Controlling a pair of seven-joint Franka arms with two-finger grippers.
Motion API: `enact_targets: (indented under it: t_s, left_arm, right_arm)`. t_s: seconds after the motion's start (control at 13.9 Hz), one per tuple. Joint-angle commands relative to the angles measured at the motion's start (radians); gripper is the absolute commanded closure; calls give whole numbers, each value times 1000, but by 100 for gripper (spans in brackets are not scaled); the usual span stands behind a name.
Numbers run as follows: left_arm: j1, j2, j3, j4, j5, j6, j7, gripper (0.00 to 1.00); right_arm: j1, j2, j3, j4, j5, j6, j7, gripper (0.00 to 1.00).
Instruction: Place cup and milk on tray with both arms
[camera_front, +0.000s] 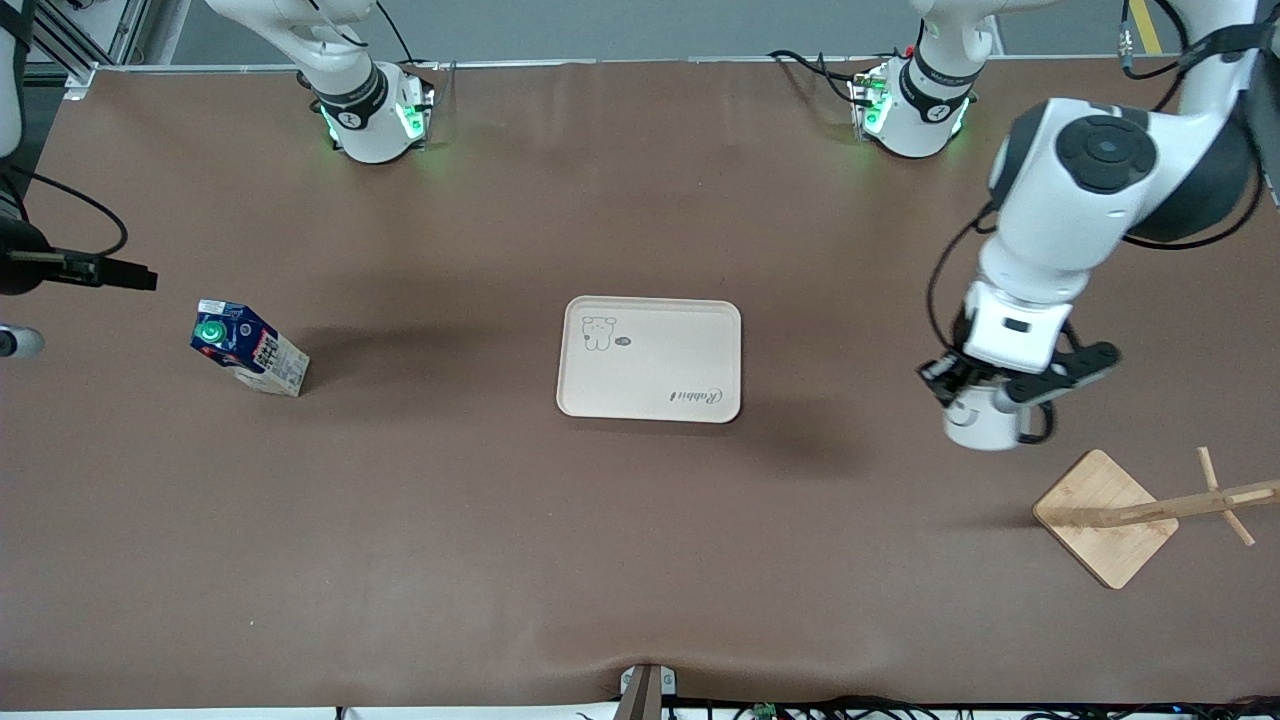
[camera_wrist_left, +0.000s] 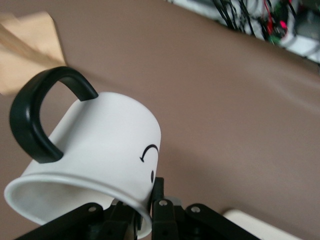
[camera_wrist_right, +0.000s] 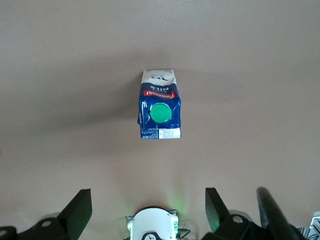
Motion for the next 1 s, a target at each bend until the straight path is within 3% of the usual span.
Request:
enact_targets:
  t_s: [0.0, 0.14, 0.36, 0.65, 0.93]
  left_arm:
    - [2, 55, -92, 24, -67, -56, -64, 100]
    - [-15, 92, -131, 27, -108, -59, -118, 100]
    - [-110, 205, -134, 79, -176, -61, -208, 100]
    - [-228, 333, -134, 130, -174, -61, -284, 100]
    - [-280, 440, -132, 154, -160, -109, -279, 100]
  right_arm:
    - [0, 3, 2, -61, 3, 90, 6, 0]
    - [3, 3, 2, -86, -10, 127, -8, 0]
    - [0, -1, 2, -156, -33, 181, -23, 0]
    - [2, -4, 2, -231, -34, 225, -23, 0]
    - [-6, -12, 2, -323, -34, 320, -83, 0]
